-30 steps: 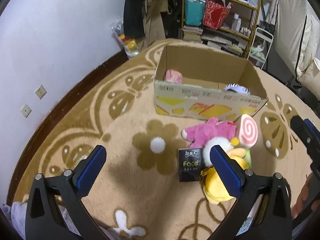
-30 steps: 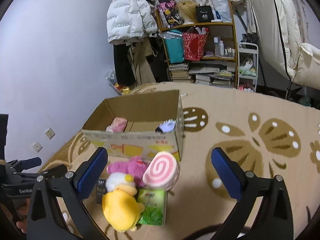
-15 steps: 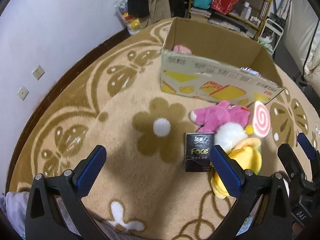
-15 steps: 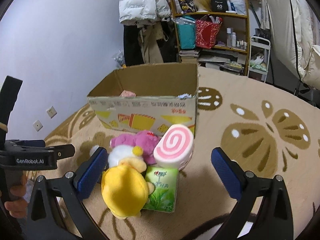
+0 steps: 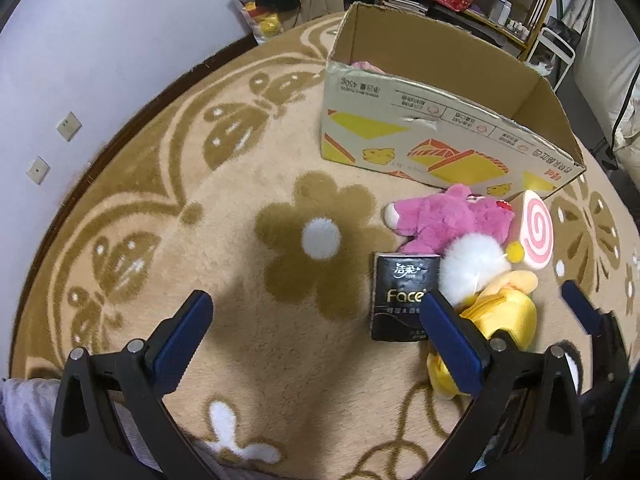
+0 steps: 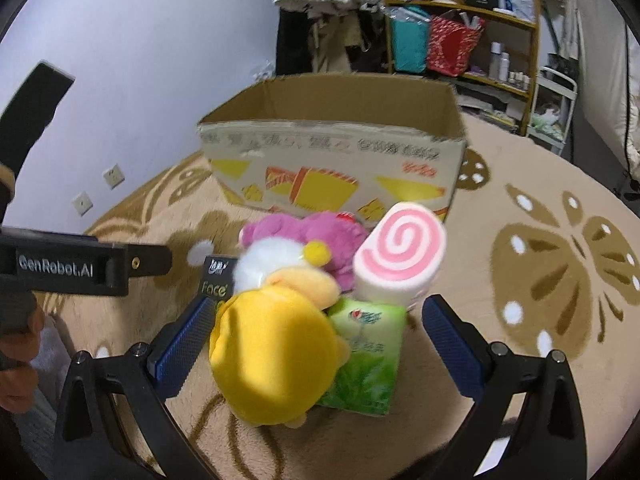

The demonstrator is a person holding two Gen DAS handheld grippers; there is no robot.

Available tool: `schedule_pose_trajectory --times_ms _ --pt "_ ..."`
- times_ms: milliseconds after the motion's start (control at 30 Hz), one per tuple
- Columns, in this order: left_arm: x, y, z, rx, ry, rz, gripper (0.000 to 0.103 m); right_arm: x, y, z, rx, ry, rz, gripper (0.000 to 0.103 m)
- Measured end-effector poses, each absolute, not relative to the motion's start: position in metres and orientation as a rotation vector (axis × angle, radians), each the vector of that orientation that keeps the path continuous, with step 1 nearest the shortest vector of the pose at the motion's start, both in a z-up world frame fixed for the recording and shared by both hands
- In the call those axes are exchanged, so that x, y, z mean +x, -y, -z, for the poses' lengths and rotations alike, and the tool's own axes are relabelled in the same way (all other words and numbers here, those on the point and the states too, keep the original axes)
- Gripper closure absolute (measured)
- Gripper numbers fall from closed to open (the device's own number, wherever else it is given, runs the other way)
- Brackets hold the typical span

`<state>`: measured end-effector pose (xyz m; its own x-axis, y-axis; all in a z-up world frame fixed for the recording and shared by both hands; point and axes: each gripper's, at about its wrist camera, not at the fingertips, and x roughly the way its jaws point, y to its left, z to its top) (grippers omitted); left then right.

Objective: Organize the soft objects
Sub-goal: 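Close the left gripper on the black Face tissue pack while the right gripper grasps the yellow duck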

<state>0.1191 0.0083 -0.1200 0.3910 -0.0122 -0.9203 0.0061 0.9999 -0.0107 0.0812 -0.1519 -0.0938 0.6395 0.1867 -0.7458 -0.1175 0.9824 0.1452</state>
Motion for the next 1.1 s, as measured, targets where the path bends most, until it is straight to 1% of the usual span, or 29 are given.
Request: schedule_pose_trajectory --times_ms 67,167,233,267,333,367,400,433,533,1100 --pt "0.121 -0.009 0.122 -0.036 -1.173 0.024 0.001 0.084 0.147 0.099 0.076 -0.876 -0.189 0.001" --pt "0.126 -0.013 0.124 -0.119 -1.170 0.056 0.001 0.087 0.143 0.106 0.065 -0.900 -0.203 0.008" --pt "0.129 -0.013 0.126 -0.149 -1.168 0.066 0.001 0.090 0.142 0.110 0.065 -0.925 -0.206 0.018" --pt "0.130 -0.012 0.127 -0.152 -1.169 0.066 0.001 0.092 0.142 0.112 0.071 -0.937 -0.200 0.020" --pt "0.133 -0.010 0.130 -0.154 -1.172 0.069 0.001 0.093 0.142 0.114 0.080 -0.948 -0.198 0.035" --pt "0.134 -0.009 0.132 -0.155 -1.177 0.071 0.001 0.093 0.143 0.114 0.083 -0.951 -0.203 0.038" --pt "0.135 -0.008 0.134 -0.155 -1.182 0.075 0.001 0.093 0.142 0.114 0.080 -0.952 -0.206 0.046" --pt "0.136 -0.007 0.136 -0.153 -1.187 0.077 0.001 0.093 0.140 0.114 0.067 -0.951 -0.207 0.048" --pt "0.140 -0.003 0.143 -0.136 -1.208 0.089 0.001 0.092 0.136 0.114 0.041 -0.938 -0.216 0.051" --pt "0.150 0.024 0.166 -0.036 -1.256 0.131 0.001 0.102 0.164 0.112 0.103 -0.932 -0.158 0.052"
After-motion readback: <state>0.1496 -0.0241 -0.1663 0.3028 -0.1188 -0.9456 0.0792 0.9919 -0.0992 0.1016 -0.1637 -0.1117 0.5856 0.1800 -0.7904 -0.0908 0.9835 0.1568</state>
